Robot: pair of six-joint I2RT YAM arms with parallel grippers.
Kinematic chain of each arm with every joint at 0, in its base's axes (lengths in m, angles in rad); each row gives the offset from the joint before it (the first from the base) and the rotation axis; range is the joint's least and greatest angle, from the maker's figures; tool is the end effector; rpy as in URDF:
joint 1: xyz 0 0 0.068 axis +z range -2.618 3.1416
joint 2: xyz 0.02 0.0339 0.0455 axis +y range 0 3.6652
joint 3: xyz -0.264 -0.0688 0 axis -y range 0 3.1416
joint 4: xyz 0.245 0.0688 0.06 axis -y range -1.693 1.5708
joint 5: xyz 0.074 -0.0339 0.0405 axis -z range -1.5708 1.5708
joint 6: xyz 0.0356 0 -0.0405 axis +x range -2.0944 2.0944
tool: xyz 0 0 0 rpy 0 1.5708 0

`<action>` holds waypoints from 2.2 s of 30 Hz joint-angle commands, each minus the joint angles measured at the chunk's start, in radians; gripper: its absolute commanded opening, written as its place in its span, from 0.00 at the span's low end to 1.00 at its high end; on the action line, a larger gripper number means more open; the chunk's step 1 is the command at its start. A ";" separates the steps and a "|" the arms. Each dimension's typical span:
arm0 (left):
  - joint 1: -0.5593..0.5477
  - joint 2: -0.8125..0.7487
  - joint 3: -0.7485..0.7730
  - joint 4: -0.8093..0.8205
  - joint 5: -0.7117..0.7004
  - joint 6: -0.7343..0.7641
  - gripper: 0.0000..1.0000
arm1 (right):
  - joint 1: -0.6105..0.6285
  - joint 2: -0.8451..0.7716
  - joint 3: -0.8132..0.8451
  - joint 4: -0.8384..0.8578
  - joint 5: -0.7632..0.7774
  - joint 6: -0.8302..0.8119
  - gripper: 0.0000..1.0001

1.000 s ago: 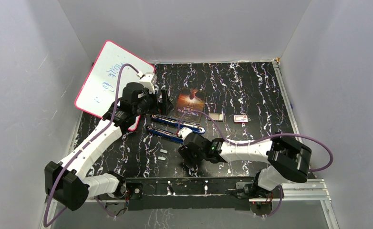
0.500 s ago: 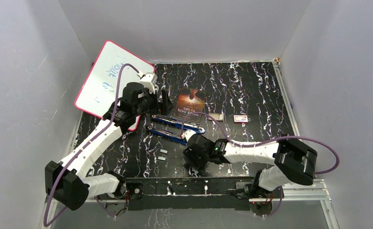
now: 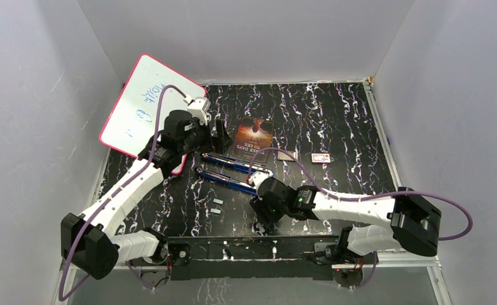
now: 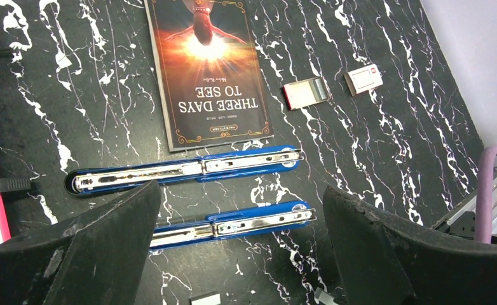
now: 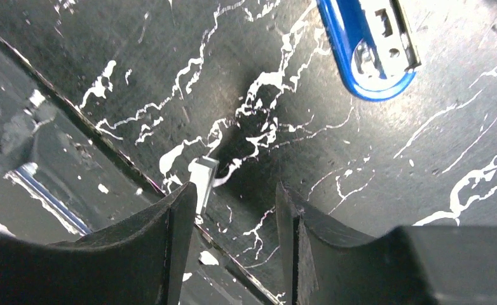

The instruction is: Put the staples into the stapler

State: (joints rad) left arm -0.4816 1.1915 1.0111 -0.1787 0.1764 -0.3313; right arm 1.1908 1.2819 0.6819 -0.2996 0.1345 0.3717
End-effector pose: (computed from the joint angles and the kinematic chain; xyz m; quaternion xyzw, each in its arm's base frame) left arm 0.2418 -0.1334 0.3355 0.1115 0.8127 -0.2908 0.4924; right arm 0.0967 0.2293 0.1922 -0.3548 0.8730 0.1863 0.2780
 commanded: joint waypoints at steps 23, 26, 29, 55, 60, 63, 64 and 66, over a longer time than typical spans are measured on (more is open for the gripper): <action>0.003 -0.003 -0.029 0.028 0.028 -0.011 0.98 | 0.057 0.124 0.037 -0.012 -0.018 0.095 0.62; 0.003 -0.004 -0.032 0.031 0.026 -0.011 0.98 | 0.083 0.152 0.062 -0.033 0.008 0.094 0.60; 0.003 -0.004 -0.034 0.031 0.026 -0.011 0.98 | 0.111 0.186 0.087 -0.062 0.043 0.094 0.55; 0.004 -0.032 -0.016 -0.015 -0.094 -0.020 0.98 | 0.096 -0.016 0.320 -0.030 0.198 -0.028 0.67; 0.005 -0.027 -0.014 -0.022 -0.103 -0.022 0.98 | 0.085 -0.017 0.257 -0.003 0.189 0.012 0.69; 0.005 -0.025 -0.018 -0.025 -0.111 -0.022 0.98 | 0.068 -0.026 0.207 0.010 0.205 0.037 0.68; 0.005 -0.025 -0.020 -0.025 -0.115 -0.023 0.98 | 0.057 -0.024 0.195 0.013 0.205 0.042 0.68; 0.005 -0.019 -0.021 -0.025 -0.121 -0.024 0.98 | 0.036 -0.013 0.178 0.023 0.194 0.045 0.67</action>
State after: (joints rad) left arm -0.4808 1.1931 0.9695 -0.1925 0.0803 -0.3515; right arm 1.2617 1.2682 0.8799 -0.3271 0.3153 0.3901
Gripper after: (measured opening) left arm 0.983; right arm 0.677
